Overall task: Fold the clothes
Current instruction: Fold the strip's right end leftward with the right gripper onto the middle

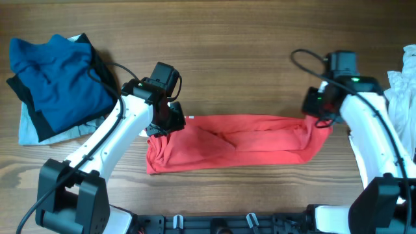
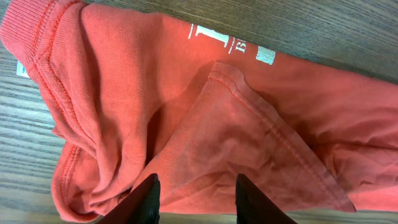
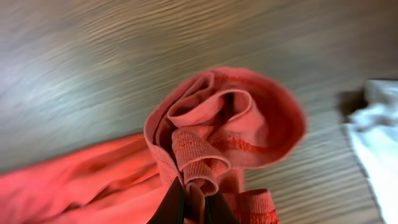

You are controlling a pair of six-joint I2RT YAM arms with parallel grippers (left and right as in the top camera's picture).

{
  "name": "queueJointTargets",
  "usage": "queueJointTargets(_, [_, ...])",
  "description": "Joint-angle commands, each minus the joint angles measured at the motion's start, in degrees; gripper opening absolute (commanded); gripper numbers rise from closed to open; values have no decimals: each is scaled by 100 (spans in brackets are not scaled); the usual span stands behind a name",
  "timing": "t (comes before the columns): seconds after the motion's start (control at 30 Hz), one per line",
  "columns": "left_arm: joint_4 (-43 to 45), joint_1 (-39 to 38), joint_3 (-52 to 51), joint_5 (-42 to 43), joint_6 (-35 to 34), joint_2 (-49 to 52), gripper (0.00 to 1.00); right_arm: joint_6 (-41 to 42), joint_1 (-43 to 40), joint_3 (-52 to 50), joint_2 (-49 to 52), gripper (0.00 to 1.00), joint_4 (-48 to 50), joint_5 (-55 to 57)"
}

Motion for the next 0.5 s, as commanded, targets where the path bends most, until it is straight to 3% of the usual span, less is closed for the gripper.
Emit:
queueJointTargets(0.0, [15,17,68,-35,90,-63,40,127,529,105,-101,4,-109,-105])
queueJointTargets(0.47, [37,17,59,-33,90,-63,43,385,1873,-153,-52,5,238,-610])
